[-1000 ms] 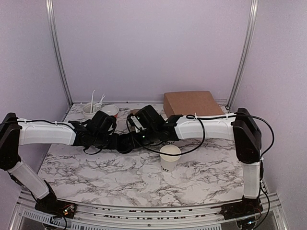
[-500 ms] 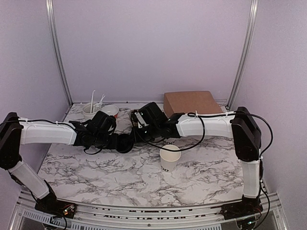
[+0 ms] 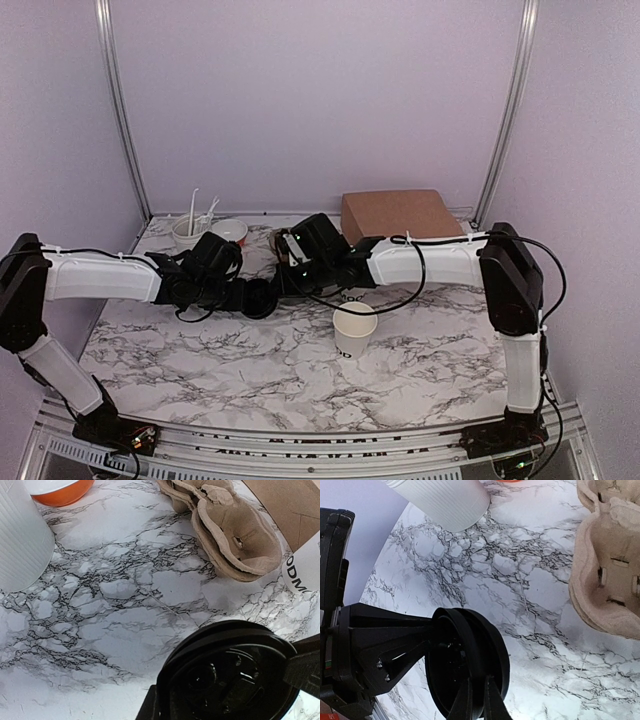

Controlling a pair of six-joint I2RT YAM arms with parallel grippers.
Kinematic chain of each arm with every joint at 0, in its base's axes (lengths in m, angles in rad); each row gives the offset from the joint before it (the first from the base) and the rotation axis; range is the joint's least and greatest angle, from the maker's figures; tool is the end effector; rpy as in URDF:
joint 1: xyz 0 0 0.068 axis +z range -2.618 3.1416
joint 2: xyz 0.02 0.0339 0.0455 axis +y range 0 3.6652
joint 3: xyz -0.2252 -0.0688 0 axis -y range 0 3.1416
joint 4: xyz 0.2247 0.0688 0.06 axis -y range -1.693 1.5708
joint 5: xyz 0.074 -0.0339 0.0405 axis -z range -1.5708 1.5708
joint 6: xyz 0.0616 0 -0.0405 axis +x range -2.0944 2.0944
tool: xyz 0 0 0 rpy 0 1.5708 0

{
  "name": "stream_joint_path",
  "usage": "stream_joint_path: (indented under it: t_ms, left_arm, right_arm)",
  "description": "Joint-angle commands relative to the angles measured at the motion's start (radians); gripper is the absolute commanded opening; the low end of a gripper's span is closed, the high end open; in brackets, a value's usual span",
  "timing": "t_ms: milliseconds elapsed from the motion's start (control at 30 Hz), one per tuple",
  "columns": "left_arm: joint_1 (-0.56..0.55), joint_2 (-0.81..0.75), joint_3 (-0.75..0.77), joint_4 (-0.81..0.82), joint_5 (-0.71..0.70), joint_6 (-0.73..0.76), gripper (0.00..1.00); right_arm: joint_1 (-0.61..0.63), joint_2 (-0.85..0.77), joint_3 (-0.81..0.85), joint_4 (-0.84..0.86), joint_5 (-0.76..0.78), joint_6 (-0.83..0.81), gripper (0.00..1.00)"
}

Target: Pack the takeout coffee

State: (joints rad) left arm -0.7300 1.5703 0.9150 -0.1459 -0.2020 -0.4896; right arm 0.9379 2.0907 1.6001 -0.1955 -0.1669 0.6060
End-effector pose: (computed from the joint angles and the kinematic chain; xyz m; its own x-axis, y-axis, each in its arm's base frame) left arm 0.2527 -0.2096 0.1529 -0.7306 0.0356 -0.6819 0.2331 0.9517 -0.2001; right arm 0.2654 0.3791 0.1706 -0.8042 -0.1467 -0.5760 -0.5026 0.6852 0.5272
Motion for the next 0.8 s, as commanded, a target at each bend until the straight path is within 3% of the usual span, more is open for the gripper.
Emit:
stream_joint_path:
  t_ms: [0, 233, 500, 767]
  left_arm:
    - [0.004, 0.003, 0.019, 0.001, -0.002, 0.005, 0.11]
    - [0.01, -0.019, 0.015, -0.018, -0.024, 0.004, 0.41]
    - [0.019, -0.106, 0.015, -0.05, 0.005, 0.01, 0.45]
    - [0.018, -0.226, 0.018, -0.059, 0.197, -0.061, 0.46]
  right_arm:
    - [-0.003, 0.01, 0.005, 0.041, 0.014, 0.009, 0.0]
    - [-0.004, 0.001, 0.001, 0.035, 0.044, 0.004, 0.0]
    - [-0.01, -0.041, -0.02, 0.026, 0.073, -0.029, 0.0]
    - [-0.013, -0.189, -0.134, 0.099, 0.146, -0.134, 0.0]
